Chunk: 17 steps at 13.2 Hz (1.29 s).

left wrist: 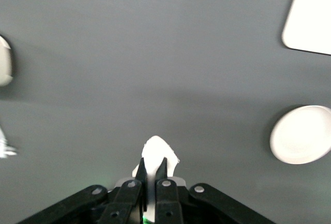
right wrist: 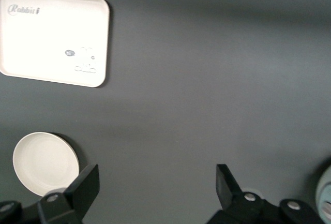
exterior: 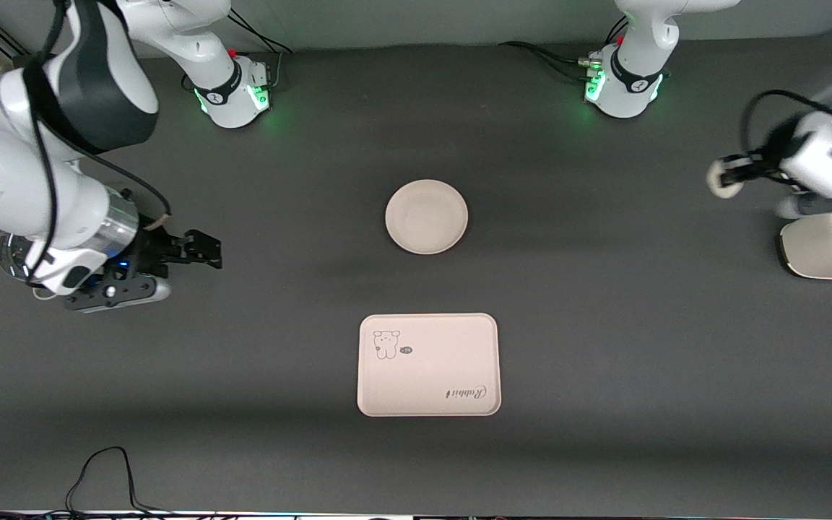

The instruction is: Place bun in plate and plate on tray

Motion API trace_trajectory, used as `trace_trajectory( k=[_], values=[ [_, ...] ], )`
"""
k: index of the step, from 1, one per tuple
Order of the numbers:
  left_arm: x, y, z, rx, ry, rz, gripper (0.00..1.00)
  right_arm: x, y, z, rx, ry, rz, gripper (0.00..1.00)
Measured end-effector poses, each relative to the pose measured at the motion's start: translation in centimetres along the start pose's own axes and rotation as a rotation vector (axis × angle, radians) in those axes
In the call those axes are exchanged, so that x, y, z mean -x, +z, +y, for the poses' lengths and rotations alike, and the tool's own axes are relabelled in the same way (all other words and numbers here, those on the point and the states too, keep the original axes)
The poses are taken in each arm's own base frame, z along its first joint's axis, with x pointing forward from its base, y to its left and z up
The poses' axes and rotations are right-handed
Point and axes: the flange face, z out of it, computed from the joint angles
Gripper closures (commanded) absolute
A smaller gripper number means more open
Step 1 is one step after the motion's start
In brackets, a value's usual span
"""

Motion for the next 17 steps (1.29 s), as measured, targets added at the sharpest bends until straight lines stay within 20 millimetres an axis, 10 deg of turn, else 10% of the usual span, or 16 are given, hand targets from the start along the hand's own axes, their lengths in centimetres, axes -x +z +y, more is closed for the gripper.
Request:
trace_trajectory(
  k=[4,8,12,17],
  values=[
    [4.9,4.6,17.5,0.033,-0.146,0.081,0.96,-0.5,1.9,-2.9,-0.06,-0.004,-0.004,0.0],
    [8.6,16.4,31.2,0.091,-0.241,0.069,0.95,-0.2,5.2,-4.8,-0.076,-0.021,-0.025,0.0],
    [11.2,28.3,36.5,0.015,-0.235,0.052,0.94,0.9,9.1,-6.5,-0.066,-0.041,-0.052,0.0],
    [11.5,39.5,37.7,-0.031,-0.232,0.056,0.89,1.7,12.9,-6.4,-0.079,-0.022,-0.049,0.0]
  ],
)
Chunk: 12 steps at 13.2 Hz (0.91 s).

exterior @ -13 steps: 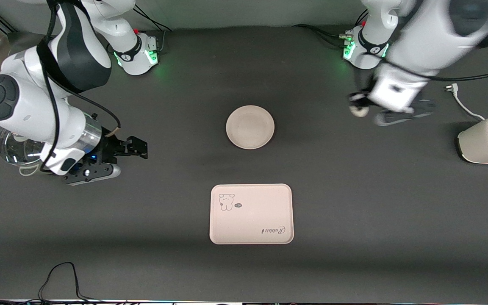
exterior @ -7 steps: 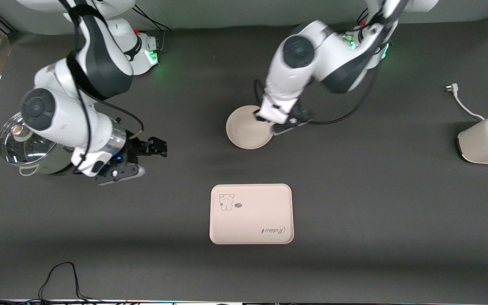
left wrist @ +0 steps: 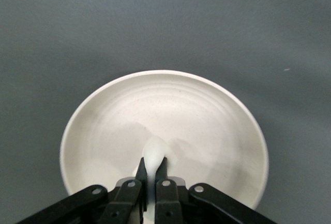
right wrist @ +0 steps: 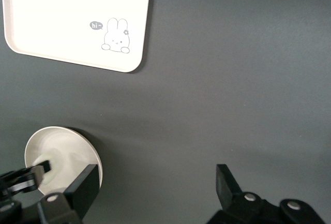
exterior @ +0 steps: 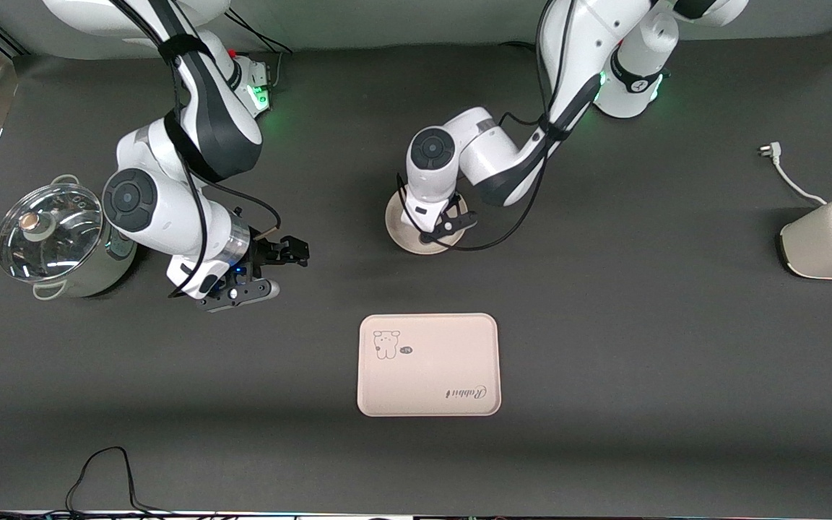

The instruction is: Place bun in plate and plate on tray

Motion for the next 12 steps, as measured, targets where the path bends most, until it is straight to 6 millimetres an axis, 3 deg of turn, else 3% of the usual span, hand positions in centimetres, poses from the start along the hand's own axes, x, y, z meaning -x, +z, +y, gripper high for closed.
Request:
trace_trajectory(
  k=[1,2,3,4,8,12],
  values=[
    [0.0,1.1,0.0,-0.01,-0.003,0.005,0.83,0.1,0.5,0.1,-0.001,0.004,-0.005,0.0],
    [-0.1,1.6,-0.1,-0.013,-0.008,0.007,0.61,0.2,0.9,0.2,-0.001,0.005,-0.004,0.0],
    [-0.1,1.7,-0.1,-0.014,-0.011,0.008,0.24,0.3,1.4,-0.2,-0.001,0.001,-0.008,0.0],
    [-0.1,1.6,0.0,-0.012,-0.014,0.009,0.01,0.4,2.2,-0.7,-0.001,-0.007,-0.013,0.0],
    [-0.1,1.6,0.0,-0.012,-0.027,0.01,0.01,1.4,5.7,-3.1,-0.02,-0.022,-0.031,0.0],
    [-0.1,1.6,0.0,-0.011,-0.031,0.011,0.0,2.0,7.4,-3.0,-0.013,-0.019,-0.03,0.0]
  ],
)
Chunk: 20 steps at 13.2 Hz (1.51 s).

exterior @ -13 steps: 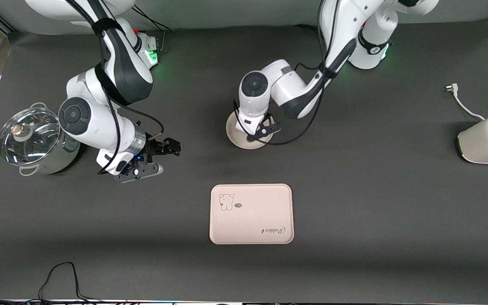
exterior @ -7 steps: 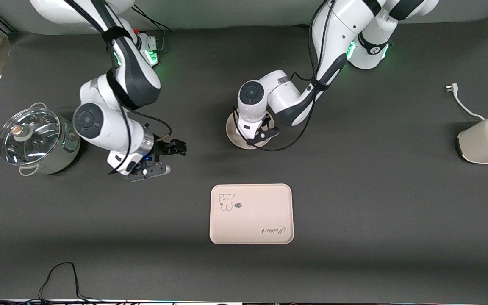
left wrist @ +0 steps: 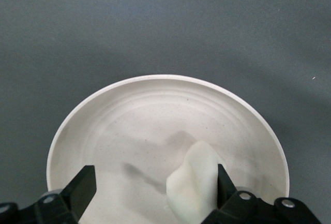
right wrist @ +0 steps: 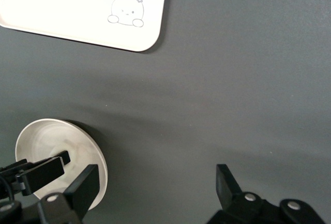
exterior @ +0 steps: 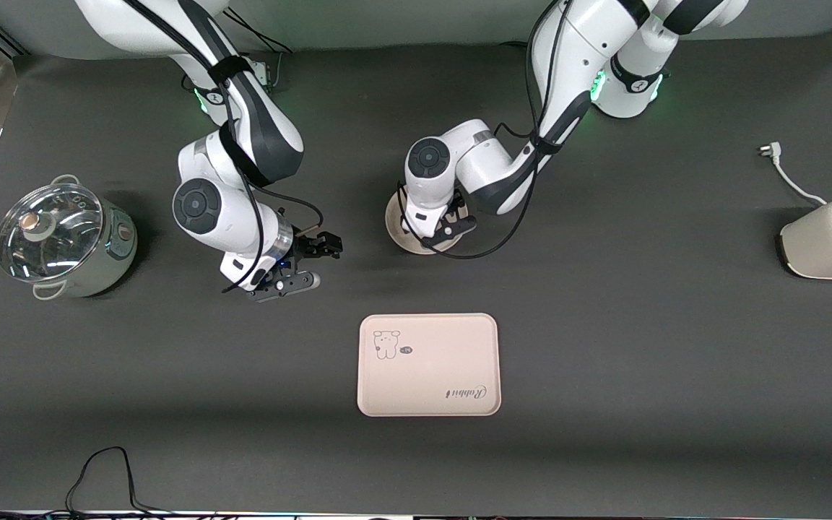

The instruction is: Place bun in plate and plate on tray

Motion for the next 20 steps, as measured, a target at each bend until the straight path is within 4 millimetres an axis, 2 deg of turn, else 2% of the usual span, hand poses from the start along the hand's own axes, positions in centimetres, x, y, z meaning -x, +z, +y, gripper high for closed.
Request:
trace_trajectory(
  k=[9,12,13,14,16,18,20],
  values=[
    [0.0,0.0,0.0,-0.001,-0.001,0.0,0.0,0.1,0.2,0.1,0.001,0.002,-0.004,0.0],
    [-0.6,-0.9,-0.2,-0.02,-0.01,0.008,0.0,0.4,1.6,-1.0,0.007,-0.015,-0.019,0.0],
    [-1.6,-2.3,-0.4,-0.029,-0.025,0.02,0.0,0.7,2.6,-2.1,0.01,-0.027,-0.018,0.0],
    [-3.4,-4.6,-0.9,-0.027,-0.045,0.037,0.0,1.1,3.9,-3.3,0.015,-0.035,-0.02,0.0],
    [-8.7,-11.3,-3.2,-0.007,-0.065,0.085,0.0,1.9,7.2,-6.1,0.005,-0.019,-0.022,0.0],
    [-14.8,-17.9,-7.7,-0.002,-0.063,0.132,0.0,3.1,10.2,-9.1,-0.007,0.001,-0.033,0.0],
    [-20.7,-23.1,-13.2,0.004,-0.044,0.174,0.0,4.8,12.7,-11.9,0.011,0.007,-0.056,0.0]
  ],
)
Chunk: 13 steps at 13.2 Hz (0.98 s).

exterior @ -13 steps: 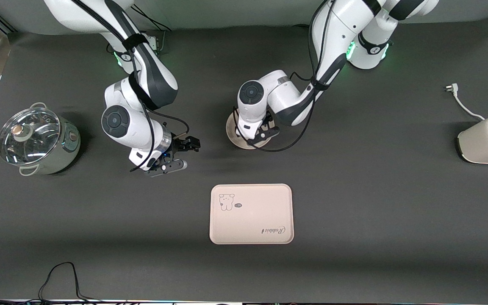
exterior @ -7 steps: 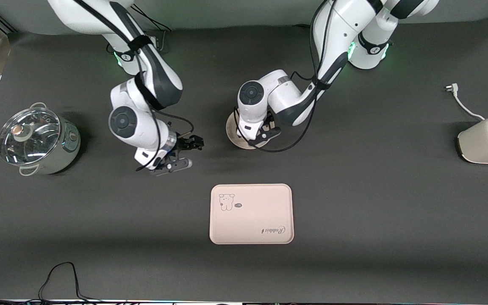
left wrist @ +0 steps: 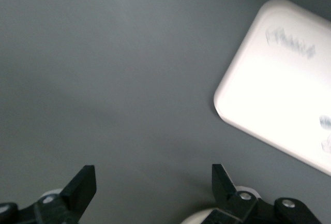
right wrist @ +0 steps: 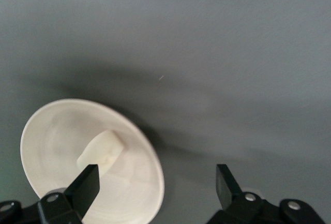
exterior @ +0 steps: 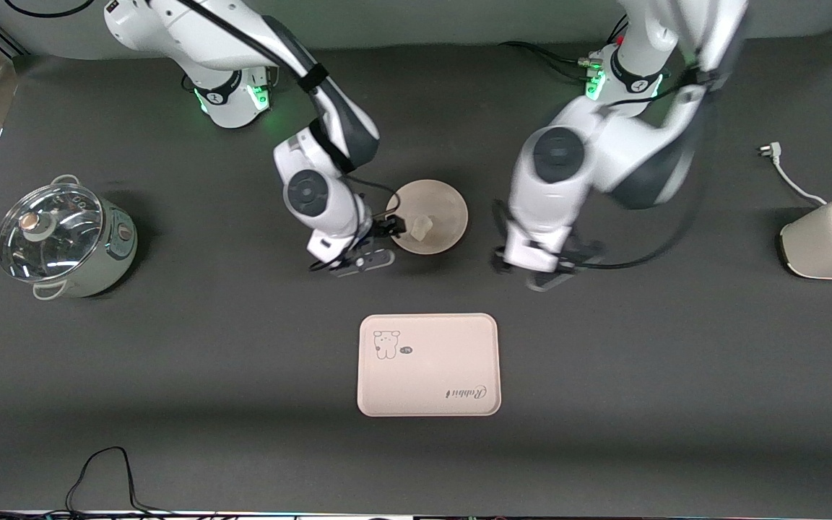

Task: Place bun in plate and plate on tray
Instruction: 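Withdraw the left gripper while the right gripper reaches the plate rim, then grasp the plate rim with the right gripper and lift it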

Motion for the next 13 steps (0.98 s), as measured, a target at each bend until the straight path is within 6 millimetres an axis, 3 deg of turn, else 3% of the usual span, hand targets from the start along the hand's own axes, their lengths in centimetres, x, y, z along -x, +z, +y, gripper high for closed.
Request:
trace_trajectory(
  k=[2,5,6,8,9,13],
  values=[
    [-6.1,-2.1,-5.4,0.008,0.012,0.03,0.0,1.2,2.6,-1.5,0.023,-0.013,-0.032,0.04],
    [-12.2,-3.0,-12.2,0.005,0.061,0.043,0.0,2.1,6.4,-1.3,0.049,-0.02,-0.043,0.24],
    [-13.4,-3.2,-14.1,0.0,0.086,0.035,0.0,2.5,7.4,-1.0,0.055,-0.019,-0.039,0.36],
    [-15.1,-3.9,-17.6,-0.018,0.136,0.008,0.0,3.2,8.4,-0.3,0.065,-0.017,-0.04,0.83],
    [-15.6,-4.6,-19.4,-0.018,0.169,-0.009,0.0,3.1,8.4,-0.2,0.066,-0.015,-0.038,1.0],
    [-16.7,-9.4,-27.0,-0.012,0.303,-0.046,0.0,2.9,7.5,-0.2,0.062,-0.012,-0.034,1.0]
  ],
)
